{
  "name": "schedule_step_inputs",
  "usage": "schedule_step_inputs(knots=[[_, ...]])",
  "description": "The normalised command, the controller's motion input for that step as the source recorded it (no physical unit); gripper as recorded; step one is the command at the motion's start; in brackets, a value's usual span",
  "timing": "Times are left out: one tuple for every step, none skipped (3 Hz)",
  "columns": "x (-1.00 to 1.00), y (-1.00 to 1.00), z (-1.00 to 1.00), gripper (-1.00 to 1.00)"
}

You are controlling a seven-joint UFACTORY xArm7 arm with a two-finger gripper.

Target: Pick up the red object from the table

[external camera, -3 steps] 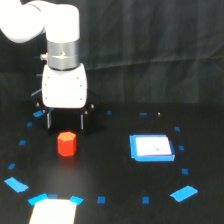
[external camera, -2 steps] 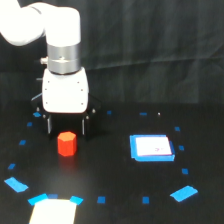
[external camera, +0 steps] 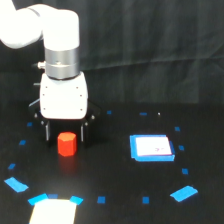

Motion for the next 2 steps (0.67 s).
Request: schedule_step_inputs(knots=[[0.52,-0.42,0.0,-0.95],[1.0,-0.02,-0.02,-1.0]])
